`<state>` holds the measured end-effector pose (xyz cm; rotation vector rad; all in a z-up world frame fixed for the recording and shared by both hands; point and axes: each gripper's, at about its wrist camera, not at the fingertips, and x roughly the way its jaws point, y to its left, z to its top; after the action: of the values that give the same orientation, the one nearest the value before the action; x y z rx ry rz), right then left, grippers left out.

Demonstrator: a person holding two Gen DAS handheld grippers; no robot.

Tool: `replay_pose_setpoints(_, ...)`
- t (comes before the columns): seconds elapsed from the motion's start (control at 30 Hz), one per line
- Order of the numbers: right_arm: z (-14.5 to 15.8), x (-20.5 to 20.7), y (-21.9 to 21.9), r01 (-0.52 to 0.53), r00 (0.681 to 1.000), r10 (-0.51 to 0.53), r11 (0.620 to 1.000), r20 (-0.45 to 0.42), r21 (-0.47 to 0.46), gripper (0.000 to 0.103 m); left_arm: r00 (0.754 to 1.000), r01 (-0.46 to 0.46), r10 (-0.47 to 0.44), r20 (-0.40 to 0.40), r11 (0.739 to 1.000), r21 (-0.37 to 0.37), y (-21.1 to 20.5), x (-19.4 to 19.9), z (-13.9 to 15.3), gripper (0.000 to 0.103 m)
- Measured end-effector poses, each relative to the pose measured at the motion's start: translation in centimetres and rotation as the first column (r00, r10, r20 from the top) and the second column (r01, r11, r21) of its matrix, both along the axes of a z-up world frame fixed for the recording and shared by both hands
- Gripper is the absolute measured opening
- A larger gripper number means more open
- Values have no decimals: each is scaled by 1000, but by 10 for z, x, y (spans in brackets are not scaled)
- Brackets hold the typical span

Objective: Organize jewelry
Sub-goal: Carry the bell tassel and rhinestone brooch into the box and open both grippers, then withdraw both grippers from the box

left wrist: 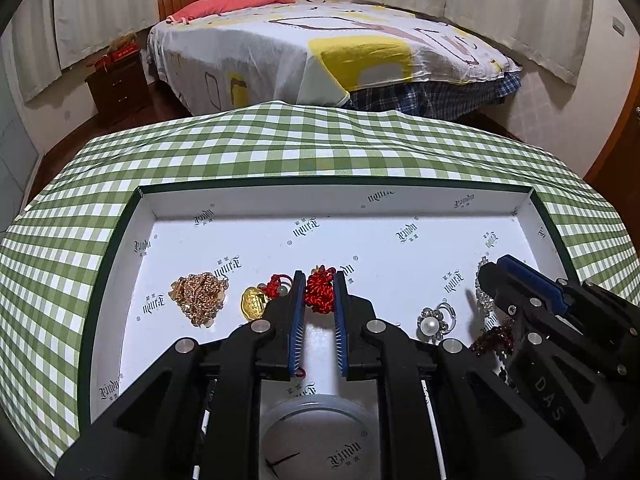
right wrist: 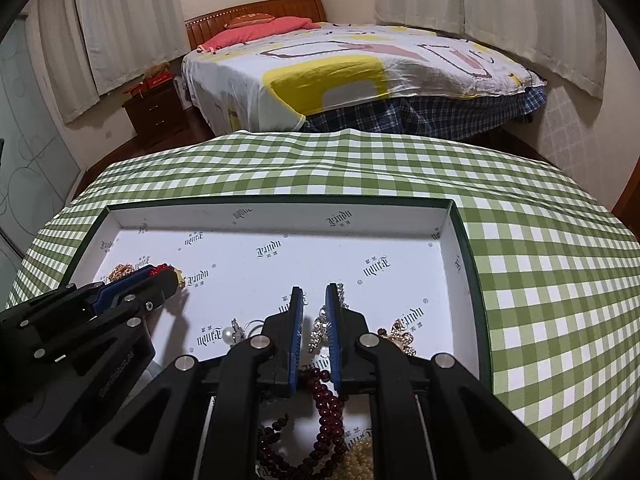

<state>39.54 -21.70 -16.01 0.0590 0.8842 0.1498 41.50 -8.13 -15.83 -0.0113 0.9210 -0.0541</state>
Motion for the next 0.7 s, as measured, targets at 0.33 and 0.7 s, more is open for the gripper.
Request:
replay_pose_setpoints(0.33, 4, -3, -1, 14, 1000, -14, 1000, 26, 6, 39, 1000, 0, 0, 23, 1000, 0, 0, -5, 4, 44)
replay_pose_setpoints(0.7, 16, -27, -12, 54, 995, -54, 999, 78, 8, 63, 997, -34, 34, 70, 999, -3, 14, -33, 18, 67)
